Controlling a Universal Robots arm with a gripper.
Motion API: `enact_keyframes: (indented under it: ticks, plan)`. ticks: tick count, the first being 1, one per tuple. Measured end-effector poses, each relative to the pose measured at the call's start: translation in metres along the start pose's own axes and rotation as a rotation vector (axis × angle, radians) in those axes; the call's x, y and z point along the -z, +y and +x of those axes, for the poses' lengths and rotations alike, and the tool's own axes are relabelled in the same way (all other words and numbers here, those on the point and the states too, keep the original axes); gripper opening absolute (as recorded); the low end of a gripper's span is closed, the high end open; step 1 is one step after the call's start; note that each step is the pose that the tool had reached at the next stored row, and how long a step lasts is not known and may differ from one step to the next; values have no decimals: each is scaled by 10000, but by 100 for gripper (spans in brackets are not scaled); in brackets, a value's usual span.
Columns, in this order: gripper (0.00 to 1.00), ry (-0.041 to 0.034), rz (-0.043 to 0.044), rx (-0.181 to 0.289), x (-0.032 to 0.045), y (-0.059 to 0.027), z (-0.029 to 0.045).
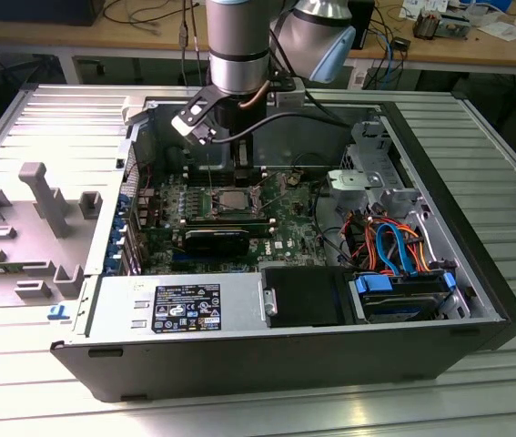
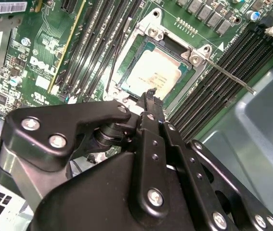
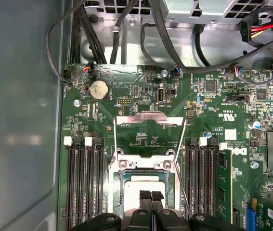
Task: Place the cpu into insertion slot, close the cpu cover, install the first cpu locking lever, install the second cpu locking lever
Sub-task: 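Close the cpu cover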
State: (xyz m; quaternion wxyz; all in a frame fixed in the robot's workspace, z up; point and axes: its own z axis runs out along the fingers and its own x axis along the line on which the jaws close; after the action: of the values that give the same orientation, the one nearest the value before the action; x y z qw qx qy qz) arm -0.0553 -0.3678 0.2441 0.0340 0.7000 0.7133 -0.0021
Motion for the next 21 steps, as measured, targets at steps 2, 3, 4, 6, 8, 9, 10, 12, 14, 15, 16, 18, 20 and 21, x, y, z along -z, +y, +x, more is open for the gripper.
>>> enact_keyframes:
  ticks: [2, 3, 4, 6, 8, 9, 10, 12, 14, 15, 16, 18, 20, 21]
  plan:
    - [11, 0, 0, -2, -3, 29, 0]
    - [11, 0, 0, -4, -3, 34, 0]
    - [11, 0, 0, -4, -3, 35, 0]
    - [11, 0, 0, -3, -3, 37, 0]
    - [11, 1, 0, -3, 0, 38, 0]
    - [11, -1, 0, -2, 12, 38, -1]
    - [11, 1, -1, -3, 12, 38, -1]
    - [11, -2, 18, -2, 9, 113, 1]
    - [11, -2, 45, 0, 12, 200, 1]
    - [11, -7, 46, 0, 70, 203, 1]
    - [11, -6, 49, 0, 114, 205, -1]
    - [11, -8, 60, 2, 157, 212, -3]
    - [11, -5, 168, 7, 151, 333, -6]
    - [11, -2, 218, 8, 149, 369, -6]
